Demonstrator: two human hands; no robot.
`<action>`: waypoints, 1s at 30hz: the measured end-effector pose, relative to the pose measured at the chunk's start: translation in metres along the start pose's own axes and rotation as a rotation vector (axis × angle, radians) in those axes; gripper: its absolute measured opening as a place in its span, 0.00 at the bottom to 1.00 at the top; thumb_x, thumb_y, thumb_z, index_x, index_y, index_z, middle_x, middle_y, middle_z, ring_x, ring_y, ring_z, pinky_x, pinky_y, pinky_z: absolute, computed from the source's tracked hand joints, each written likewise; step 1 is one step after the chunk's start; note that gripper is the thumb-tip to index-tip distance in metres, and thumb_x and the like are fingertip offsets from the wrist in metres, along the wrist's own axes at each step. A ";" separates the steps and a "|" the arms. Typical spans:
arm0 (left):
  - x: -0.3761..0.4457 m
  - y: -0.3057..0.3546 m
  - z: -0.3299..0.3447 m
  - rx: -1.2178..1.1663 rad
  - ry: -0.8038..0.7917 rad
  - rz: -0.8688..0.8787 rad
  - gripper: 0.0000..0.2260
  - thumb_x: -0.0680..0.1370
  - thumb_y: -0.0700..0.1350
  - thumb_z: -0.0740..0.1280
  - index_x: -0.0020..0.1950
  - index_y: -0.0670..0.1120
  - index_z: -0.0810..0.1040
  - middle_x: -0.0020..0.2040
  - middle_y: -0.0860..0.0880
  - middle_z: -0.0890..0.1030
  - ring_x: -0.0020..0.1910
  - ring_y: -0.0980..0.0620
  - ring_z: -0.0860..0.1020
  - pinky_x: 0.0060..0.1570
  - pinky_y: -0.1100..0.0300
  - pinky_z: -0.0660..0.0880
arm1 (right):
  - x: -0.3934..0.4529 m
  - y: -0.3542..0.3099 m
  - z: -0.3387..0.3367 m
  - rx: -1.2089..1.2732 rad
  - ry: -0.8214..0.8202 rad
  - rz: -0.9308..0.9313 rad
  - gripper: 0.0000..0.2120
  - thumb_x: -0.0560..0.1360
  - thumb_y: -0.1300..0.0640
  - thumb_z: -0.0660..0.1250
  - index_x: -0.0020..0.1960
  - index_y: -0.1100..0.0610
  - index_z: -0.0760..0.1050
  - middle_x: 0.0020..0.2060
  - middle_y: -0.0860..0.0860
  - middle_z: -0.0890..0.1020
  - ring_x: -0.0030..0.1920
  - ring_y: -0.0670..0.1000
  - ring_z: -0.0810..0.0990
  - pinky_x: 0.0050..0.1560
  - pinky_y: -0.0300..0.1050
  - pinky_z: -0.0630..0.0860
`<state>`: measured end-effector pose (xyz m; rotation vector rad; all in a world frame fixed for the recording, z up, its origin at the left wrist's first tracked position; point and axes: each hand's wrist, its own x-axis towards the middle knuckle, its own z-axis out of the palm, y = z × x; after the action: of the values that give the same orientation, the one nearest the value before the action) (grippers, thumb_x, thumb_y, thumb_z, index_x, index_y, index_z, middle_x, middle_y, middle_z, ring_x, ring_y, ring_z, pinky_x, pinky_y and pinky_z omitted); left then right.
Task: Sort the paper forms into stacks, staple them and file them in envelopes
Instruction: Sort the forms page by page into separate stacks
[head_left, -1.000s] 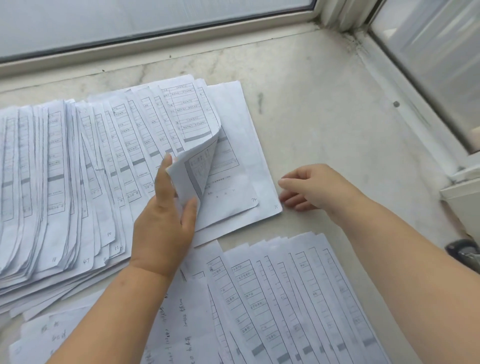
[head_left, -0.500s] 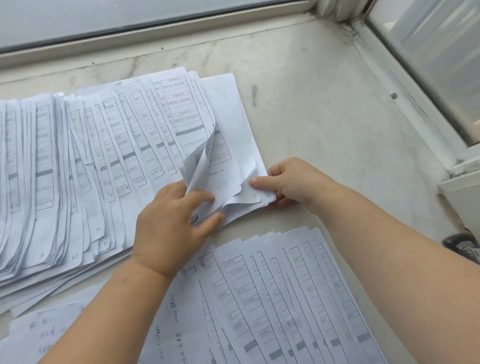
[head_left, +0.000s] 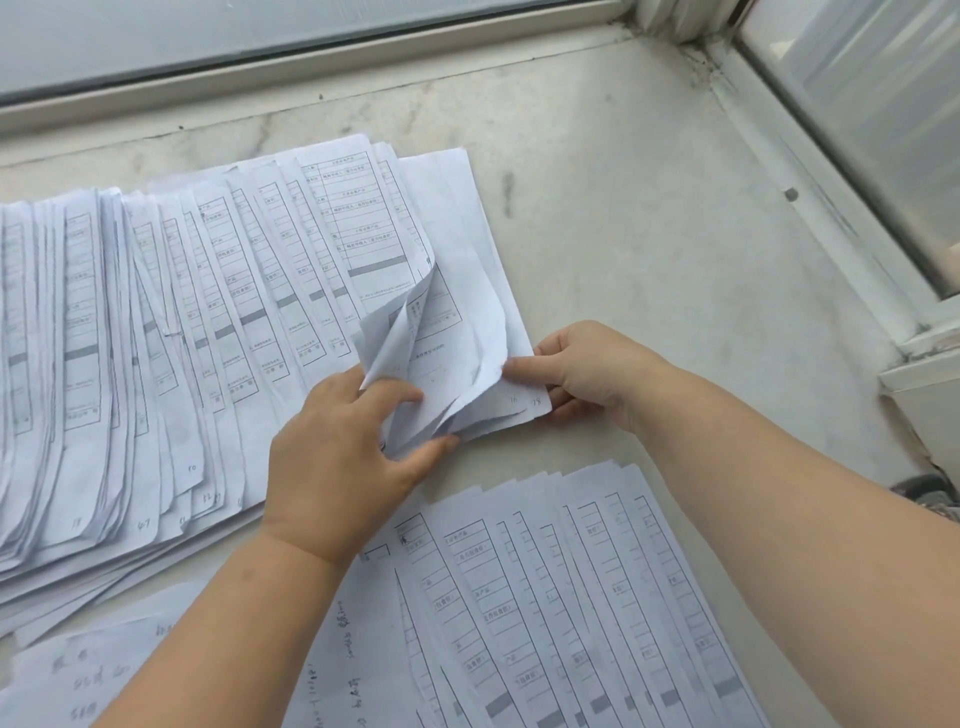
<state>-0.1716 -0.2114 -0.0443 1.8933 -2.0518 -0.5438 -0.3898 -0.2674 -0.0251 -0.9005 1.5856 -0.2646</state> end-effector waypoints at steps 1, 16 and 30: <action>0.001 -0.001 -0.001 -0.010 0.010 -0.012 0.16 0.70 0.65 0.65 0.47 0.55 0.80 0.41 0.56 0.74 0.46 0.52 0.74 0.39 0.58 0.68 | 0.000 0.000 -0.003 0.017 -0.040 0.003 0.09 0.73 0.54 0.73 0.41 0.56 0.76 0.34 0.53 0.84 0.32 0.50 0.80 0.33 0.41 0.76; 0.003 0.004 -0.001 -0.057 0.017 -0.072 0.15 0.73 0.58 0.56 0.40 0.49 0.75 0.37 0.54 0.72 0.41 0.50 0.72 0.35 0.57 0.68 | 0.001 -0.004 0.000 -0.035 -0.043 0.030 0.10 0.72 0.59 0.74 0.50 0.63 0.81 0.38 0.56 0.85 0.34 0.52 0.81 0.37 0.42 0.77; 0.006 0.009 -0.005 -0.049 0.026 -0.125 0.11 0.80 0.48 0.59 0.38 0.47 0.68 0.34 0.52 0.68 0.39 0.46 0.69 0.35 0.55 0.65 | -0.005 -0.005 -0.005 0.040 -0.058 -0.011 0.06 0.75 0.57 0.71 0.40 0.56 0.77 0.32 0.50 0.82 0.29 0.46 0.77 0.31 0.36 0.73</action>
<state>-0.1774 -0.2177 -0.0360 1.9995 -1.8960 -0.5904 -0.3930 -0.2690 -0.0170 -0.8789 1.5171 -0.2744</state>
